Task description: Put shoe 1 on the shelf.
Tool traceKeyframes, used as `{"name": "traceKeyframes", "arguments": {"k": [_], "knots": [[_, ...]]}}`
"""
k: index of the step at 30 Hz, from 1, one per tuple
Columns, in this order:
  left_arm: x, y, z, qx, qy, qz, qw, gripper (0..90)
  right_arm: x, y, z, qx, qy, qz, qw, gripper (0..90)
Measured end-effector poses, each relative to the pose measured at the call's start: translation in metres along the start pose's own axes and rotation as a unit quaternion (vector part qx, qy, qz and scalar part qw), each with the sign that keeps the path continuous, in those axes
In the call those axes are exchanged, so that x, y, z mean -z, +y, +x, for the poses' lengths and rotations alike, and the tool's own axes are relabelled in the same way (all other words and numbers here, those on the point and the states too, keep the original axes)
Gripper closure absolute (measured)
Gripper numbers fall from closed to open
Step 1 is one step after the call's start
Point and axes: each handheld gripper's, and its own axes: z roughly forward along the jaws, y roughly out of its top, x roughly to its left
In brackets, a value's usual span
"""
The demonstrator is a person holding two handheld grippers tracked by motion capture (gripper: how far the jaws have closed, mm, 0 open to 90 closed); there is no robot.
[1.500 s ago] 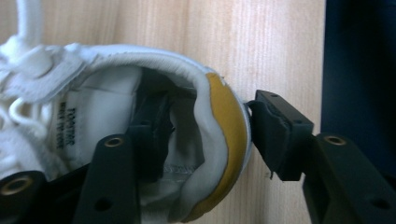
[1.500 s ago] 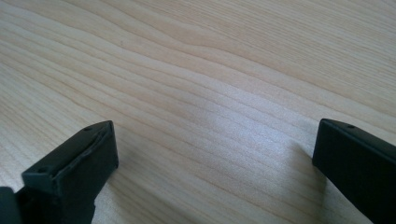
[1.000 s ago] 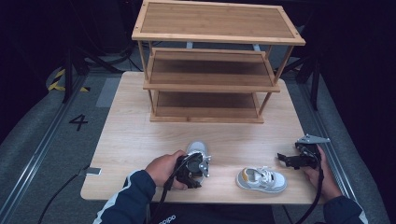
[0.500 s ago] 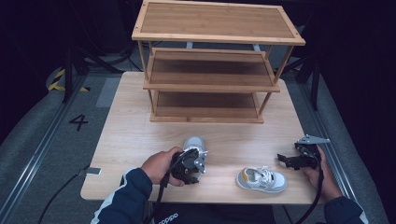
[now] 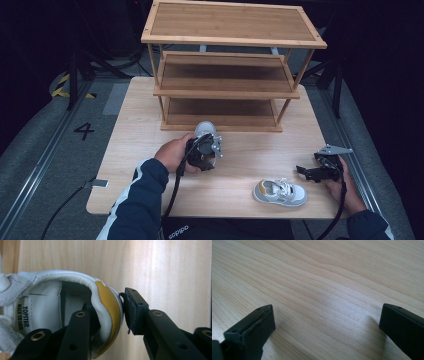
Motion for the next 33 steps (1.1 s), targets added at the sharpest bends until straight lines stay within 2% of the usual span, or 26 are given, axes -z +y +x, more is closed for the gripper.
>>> {"name": "traceKeyframes", "arguments": {"k": [3, 4, 5, 6, 8, 9, 11, 13, 14, 16, 18, 19, 22, 23, 24, 25, 26, 27, 30, 31, 33], "knots": [[-0.005, 0.002, 0.014, 0.01, 0.003, 0.007, 0.9999, 68.5, 0.0, 0.0, 0.0, 0.001, 0.001, 0.0, 1.0, 0.5], [-0.005, 0.002, 0.014, 0.01, 0.003, 0.007, 0.9999, 68.5, 0.0, 0.0, 0.0, 0.001, 0.001, 0.0, 1.0, 0.5], [-0.008, 0.003, 0.023, 0.011, 0.002, 0.012, 0.9999, 68.5, 0.0, 0.0, 0.0, 0.002, 0.002, 0.0, 1.0, 0.5], [-0.008, 0.003, 0.023, 0.011, 0.002, 0.012, 0.9999, 68.5, 0.0, 0.0, 0.0, 0.002, 0.002, 0.0, 1.0, 0.5], [-0.012, 0.005, 0.041, 0.013, -0.001, 0.013, 0.9998, 68.5, 0.0, 0.0, 0.0, 0.003, 0.002, 0.0, 1.0, 0.5], [-0.012, 0.005, 0.041, 0.013, -0.001, 0.013, 0.9998, 68.5, 0.0, 0.0, 0.0, 0.003, 0.002, 0.0, 1.0, 0.5], [-0.016, 0.007, 0.057, 0.021, -0.007, 0.008, 0.9997, 68.5, 0.0, 0.0, 0.0, 0.005, 0.003, -0.001, 1.0, 0.5], [-0.02, 0.009, 0.067, 0.026, -0.004, 0.01, 0.9996, 68.5, 0.0, 0.0, 0.0, 0.005, 0.003, -0.001, 1.0, 0.5], [-0.022, 0.011, 0.072, 0.022, -0.002, 0.009, 0.9997, 68.5, 0.0, 0.0, 0.001, 0.004, 0.004, 0.0, 1.0, 0.5], [-0.026, 0.014, 0.079, 0.031, -0.005, 0.009, 0.9995, 68.5, 0.001, -0.001, 0.001, 0.005, 0.006, 0.0, 1.0, 0.5], [-0.028, 0.016, 0.088, 0.025, -0.007, 0.006, 0.9996, 68.5, 0.001, -0.001, 0.001, 0.006, 0.007, 0.0, 1.0, 0.5], [-0.029, 0.017, 0.093, 0.024, -0.008, 0.015, 0.9996, 68.4, 0.001, -0.001, 0.001, 0.006, 0.007, 0.001, 1.0, 0.5], [-0.032, 0.017, 0.097, 0.028, -0.005, 0.023, 0.9993, 67.5, 0.001, -0.001, 0.001, 0.007, 0.007, 0.001, 1.0, 0.5], [-0.034, 0.017, 0.099, 0.032, 0.004, 0.026, 0.9991, 67.5, 0.001, -0.001, 0.001, 0.007, 0.007, 0.001, 1.0, 0.5], [-0.034, 0.015, 0.1, 0.042, 0.018, 0.023, 0.9987, 62.3, 0.002, -0.002, 0.002, 0.008, 0.009, 0.0, 0.9999, 0.5], [-0.034, 0.014, 0.1, 0.052, 0.019, 0.02, 0.9983, 60.2, 0.002, -0.002, 0.002, 0.009, 0.008, 0.001, 0.9999, 0.5], [-0.034, 0.014, 0.1, 0.052, 0.019, 0.02, 0.9983, 59.8, 0.002, -0.002, 0.003, 0.01, 0.009, 0.0, 0.9999, 0.5], [-0.033, 0.007, 0.1, 0.065, 0.02, -0.002, 0.9977, 59.7, 0.003, -0.003, 0.004, 0.016, 0.013, 0.0, 0.9998, 0.5], [-0.032, 0.002, 0.097, 0.07, 0.043, -0.023, 0.9963, 56.4, 0.004, -0.004, 0.005, 0.022, 0.021, 0.0, 0.9995, 0.5], [-0.03, 0.001, 0.094, 0.076, 0.059, -0.03, 0.9949, 53.7, 0.004, -0.004, 0.005, 0.023, 0.021, 0.0, 0.9995, 0.5], [-0.026, 0.0, 0.091, 0.094, 0.072, -0.044, 0.9919, 42.4, 0.004, -0.004, 0.005, 0.023, 0.022, 0.0, 0.9995, 0.5]]}}
